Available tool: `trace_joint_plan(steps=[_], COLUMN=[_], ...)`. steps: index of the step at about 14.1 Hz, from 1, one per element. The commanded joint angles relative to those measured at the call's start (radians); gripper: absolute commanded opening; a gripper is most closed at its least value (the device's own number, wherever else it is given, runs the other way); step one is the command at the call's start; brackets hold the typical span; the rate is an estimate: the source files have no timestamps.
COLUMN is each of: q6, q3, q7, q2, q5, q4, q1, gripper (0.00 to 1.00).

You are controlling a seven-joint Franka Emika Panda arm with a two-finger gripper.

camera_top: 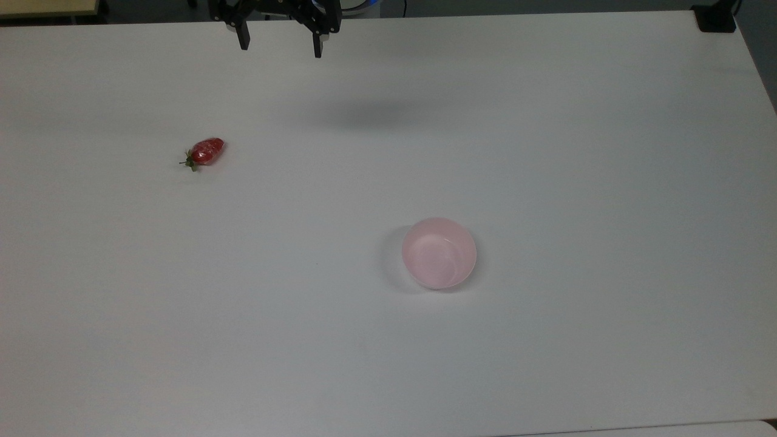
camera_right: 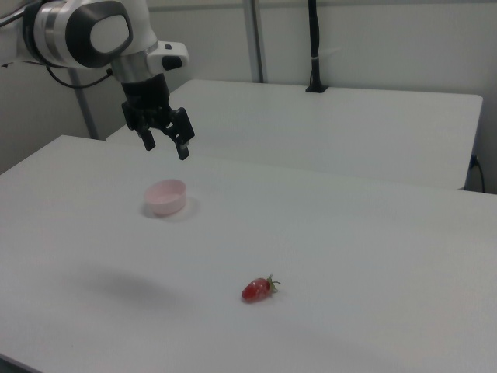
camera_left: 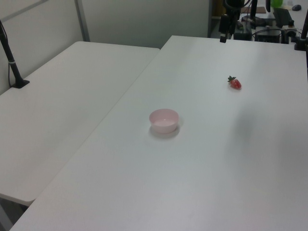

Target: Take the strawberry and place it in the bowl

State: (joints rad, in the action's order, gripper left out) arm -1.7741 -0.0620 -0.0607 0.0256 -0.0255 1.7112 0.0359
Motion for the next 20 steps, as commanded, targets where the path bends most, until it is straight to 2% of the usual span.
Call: trace_joint_plan(steps=[1, 10, 11, 13, 15, 17, 20], q6=[0.004, 0.015, 0.016, 0.041, 0.091, 0.058, -0.175], q3=[-0.019, -0.022, -0.022, -0.024, -0.035, -0.071, -0.157], q7=[0.021, 0.027, 0.068, 0.272, 0.323, 0.318, 0.314], q2=[0.002, 0.003, 0.003, 0.003, 0.0, -0.003, -0.006], q5=[0.018, 0.01, 0.006, -0.001, -0.091, -0.1, -0.093], q4=[-0.001, 0.001, 0.001, 0.013, 0.016, 0.094, 0.235], q1=[0.021, 0.021, 0.021, 0.009, -0.001, -0.04, -0.051], gripper=[1.0, 1.0, 1.0, 1.0, 1.0, 1.0, 1.0])
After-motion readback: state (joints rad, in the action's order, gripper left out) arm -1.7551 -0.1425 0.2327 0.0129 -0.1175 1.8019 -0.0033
